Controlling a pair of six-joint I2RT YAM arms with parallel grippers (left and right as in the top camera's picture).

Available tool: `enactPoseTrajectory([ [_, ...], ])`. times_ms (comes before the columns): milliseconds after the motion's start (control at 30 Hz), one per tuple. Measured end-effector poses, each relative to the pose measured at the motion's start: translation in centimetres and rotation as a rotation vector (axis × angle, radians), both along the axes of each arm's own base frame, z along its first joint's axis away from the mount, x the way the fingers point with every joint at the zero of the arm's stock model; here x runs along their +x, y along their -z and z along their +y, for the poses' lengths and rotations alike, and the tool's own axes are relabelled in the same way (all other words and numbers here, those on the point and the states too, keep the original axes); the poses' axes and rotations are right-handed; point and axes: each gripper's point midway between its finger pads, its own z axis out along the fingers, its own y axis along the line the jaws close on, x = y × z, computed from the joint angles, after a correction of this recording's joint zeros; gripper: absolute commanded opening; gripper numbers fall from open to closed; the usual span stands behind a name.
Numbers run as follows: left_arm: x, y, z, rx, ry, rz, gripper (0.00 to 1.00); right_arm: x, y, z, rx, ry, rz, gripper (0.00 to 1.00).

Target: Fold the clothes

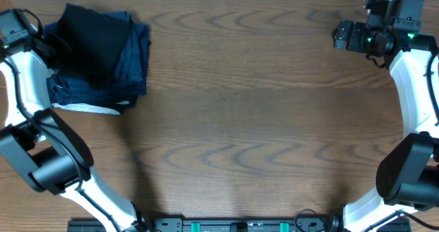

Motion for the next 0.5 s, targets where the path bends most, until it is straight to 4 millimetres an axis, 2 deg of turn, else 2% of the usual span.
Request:
enactPoseTrajectory([
  [100,0.4,0.7,0.1,0.001,0.002,-0.001,0.06,0.0,0.0,0.0,0.000,0.000,0.000,0.99],
  [233,0.8,-1.5,0.0,0.031,0.012,-0.050,0.06,0.0,0.0,0.0,0.000,0.000,0.000,0.99],
  [333,0.9,-5.4,-0.9,0.071,0.029,-0.120,0.06,0.0,0.0,0.0,0.000,0.000,0.000,0.99],
  [500,0.2,-15.0,-4.7,0.157,0.093,-0.299,0.06,0.0,0.0,0.0,0.000,0.000,0.000,0.99],
])
